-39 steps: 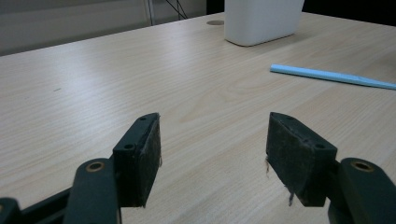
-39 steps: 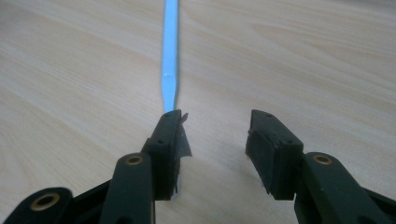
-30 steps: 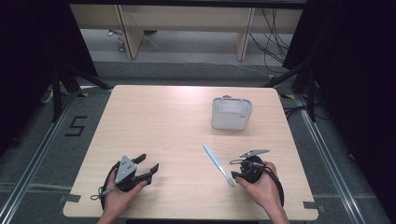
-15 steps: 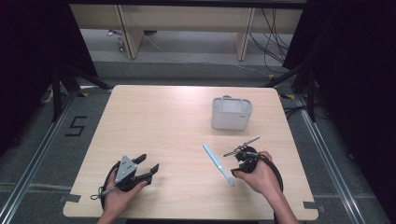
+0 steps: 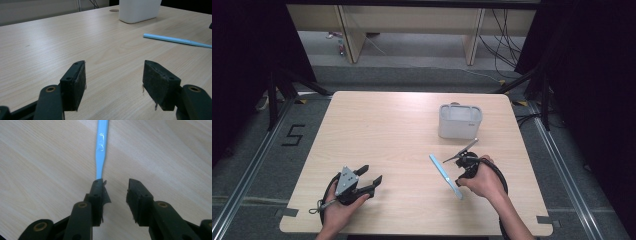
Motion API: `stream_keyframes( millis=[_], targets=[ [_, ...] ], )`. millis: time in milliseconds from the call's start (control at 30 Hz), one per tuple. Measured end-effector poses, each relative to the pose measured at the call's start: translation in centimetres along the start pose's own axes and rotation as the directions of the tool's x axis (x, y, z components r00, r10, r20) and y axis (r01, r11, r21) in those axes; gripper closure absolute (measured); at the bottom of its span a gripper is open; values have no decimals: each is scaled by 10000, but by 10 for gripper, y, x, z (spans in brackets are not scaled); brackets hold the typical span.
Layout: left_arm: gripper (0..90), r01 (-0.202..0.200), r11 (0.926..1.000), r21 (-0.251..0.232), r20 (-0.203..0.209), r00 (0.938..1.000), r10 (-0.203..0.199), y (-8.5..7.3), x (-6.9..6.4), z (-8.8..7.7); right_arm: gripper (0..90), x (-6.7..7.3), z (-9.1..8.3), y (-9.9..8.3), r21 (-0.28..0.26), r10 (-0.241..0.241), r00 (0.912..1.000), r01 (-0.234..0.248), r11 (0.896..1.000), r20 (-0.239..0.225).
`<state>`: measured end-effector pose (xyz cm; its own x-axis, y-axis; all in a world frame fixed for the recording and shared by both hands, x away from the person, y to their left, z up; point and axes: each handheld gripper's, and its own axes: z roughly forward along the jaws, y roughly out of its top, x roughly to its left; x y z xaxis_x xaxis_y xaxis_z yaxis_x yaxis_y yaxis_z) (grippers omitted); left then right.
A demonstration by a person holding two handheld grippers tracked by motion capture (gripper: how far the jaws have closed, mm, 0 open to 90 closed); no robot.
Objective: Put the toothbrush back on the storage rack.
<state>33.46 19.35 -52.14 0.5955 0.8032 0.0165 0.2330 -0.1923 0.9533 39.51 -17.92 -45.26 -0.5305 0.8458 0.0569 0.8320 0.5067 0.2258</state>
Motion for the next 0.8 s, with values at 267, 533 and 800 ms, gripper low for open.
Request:
stream_keyframes(
  millis=[267, 533, 800],
  targets=[
    [348, -49, 9998, -185, 125, 9999, 51, 0, 2, 2, 680, 5, 6, 11, 434, -185, 9998, 188, 9989, -63],
    [347, 12, 10000, 12, 36, 10000, -12, 0, 1, 0, 710, 12, 12, 23, 661, -409, 9992, 410, 9970, -18],
    [346, -60, 10000, -30, 55, 10000, 60, 0, 2, 0, 735, 15, 18, 34, 638, -972, 9952, 965, 9933, 82]
  ],
)
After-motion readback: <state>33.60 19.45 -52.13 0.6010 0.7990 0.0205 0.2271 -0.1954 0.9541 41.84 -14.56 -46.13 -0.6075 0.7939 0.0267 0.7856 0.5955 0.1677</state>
